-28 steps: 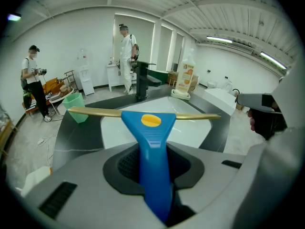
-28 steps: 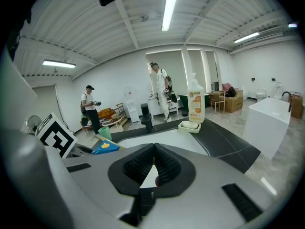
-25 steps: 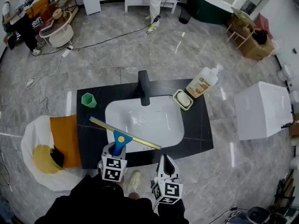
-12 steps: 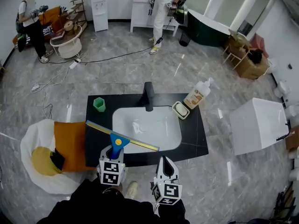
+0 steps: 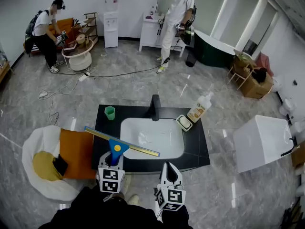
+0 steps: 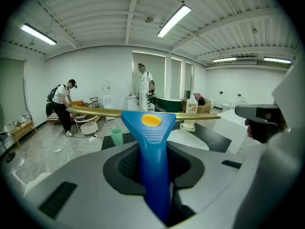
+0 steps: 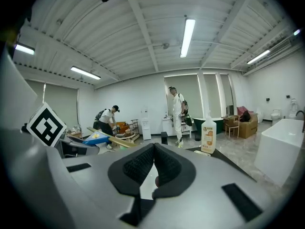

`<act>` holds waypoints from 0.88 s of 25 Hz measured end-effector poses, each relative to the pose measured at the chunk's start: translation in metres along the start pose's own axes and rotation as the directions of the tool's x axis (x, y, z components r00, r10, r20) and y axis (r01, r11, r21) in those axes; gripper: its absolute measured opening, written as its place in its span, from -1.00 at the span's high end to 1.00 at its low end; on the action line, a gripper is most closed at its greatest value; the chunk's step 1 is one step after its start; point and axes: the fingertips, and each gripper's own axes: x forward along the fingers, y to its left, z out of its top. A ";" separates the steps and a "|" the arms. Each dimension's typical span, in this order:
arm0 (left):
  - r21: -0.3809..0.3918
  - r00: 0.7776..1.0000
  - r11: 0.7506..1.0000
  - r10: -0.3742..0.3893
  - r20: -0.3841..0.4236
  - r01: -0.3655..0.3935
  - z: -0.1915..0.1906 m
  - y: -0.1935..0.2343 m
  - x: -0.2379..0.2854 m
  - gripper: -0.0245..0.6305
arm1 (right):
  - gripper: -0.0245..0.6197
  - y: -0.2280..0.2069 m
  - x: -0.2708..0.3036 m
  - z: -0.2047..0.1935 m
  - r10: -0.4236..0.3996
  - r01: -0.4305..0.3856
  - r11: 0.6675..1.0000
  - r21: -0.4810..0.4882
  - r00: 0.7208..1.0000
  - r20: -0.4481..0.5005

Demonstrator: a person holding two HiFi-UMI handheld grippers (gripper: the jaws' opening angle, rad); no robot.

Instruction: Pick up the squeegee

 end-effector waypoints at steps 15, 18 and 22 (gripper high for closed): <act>-0.013 0.991 0.997 0.083 0.103 -0.082 -0.009 0.006 -0.100 0.59 | 0.88 0.038 -0.060 0.000 0.073 -0.072 0.997 -0.018 0.996 0.047; -0.022 0.992 0.996 0.084 0.096 -0.082 -0.020 0.006 -0.110 0.59 | 0.88 0.042 -0.068 -0.004 0.080 -0.079 0.997 -0.017 0.996 0.045; -0.033 0.991 0.996 0.090 0.096 -0.087 -0.026 0.006 -0.124 0.59 | 0.88 0.047 -0.077 -0.007 0.087 -0.086 0.996 -0.024 0.995 0.041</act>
